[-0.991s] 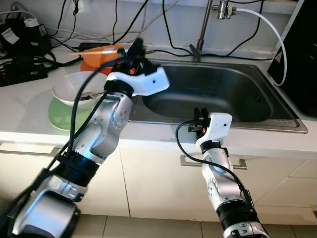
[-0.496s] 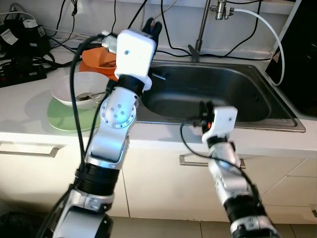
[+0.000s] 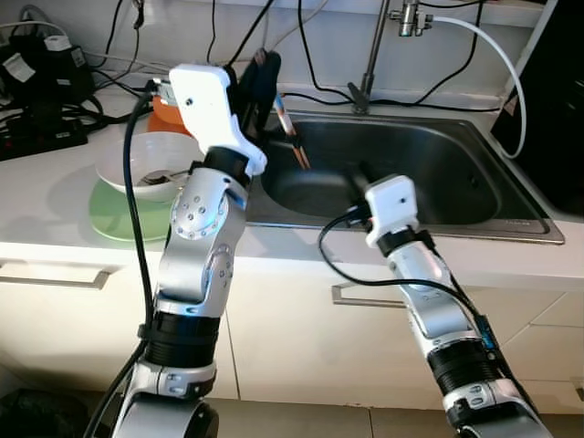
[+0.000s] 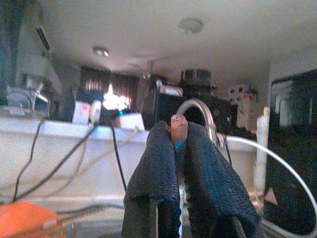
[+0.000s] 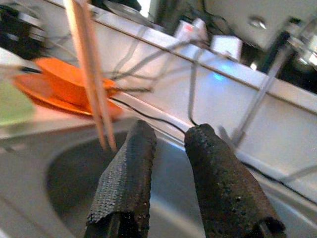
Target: Kitchen organization
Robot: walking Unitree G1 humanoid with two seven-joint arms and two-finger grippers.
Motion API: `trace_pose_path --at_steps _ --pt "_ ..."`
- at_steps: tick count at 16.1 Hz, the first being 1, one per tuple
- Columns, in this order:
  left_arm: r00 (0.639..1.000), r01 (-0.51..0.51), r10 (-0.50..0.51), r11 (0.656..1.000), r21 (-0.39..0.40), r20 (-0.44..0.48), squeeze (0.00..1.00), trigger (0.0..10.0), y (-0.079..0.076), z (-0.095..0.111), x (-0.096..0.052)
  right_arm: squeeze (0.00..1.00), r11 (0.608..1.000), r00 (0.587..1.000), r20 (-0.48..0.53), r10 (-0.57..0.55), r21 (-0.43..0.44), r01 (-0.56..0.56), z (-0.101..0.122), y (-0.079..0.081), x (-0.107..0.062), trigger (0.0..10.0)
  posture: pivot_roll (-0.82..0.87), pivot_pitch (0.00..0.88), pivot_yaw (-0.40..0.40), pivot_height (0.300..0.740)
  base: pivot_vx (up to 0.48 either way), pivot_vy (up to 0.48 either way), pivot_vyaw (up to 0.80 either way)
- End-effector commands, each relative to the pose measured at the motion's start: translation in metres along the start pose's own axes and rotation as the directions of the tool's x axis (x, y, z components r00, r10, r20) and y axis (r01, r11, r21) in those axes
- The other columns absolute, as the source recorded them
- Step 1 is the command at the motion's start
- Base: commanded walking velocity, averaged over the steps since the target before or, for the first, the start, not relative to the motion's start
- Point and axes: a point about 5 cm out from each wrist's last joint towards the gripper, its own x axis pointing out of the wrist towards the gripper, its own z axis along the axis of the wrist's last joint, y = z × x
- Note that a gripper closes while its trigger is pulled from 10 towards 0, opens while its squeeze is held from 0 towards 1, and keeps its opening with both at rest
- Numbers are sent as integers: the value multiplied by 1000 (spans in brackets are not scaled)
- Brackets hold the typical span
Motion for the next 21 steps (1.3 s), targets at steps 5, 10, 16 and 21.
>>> trace_pose_path --at_steps 5,10,16,21 --pt "1000 15 -15 997 -71 -12 0 10000 -4 -2 -1 0 987 989 -19 150 -53 -151 4 24 4 10000 75 0 -14 740 0 0 0" --pt "999 16 -18 998 -61 -27 0 10000 -1 -3 -2 0 986 987 -22 162 -45 -163 6 36 3 10000 77 0 -2 740 0 0 0" --pt "998 46 -48 997 -60 -43 0 10000 -2 -2 -1 0 995 996 -18 92 -25 -93 9 35 8 10000 88 0 7 740 0 0 0" --pt "994 87 -92 992 -90 -56 0 10000 -7 -2 -3 0 996 996 -11 87 -31 -88 13 37 16 10000 92 0 6 740 0 0 0"
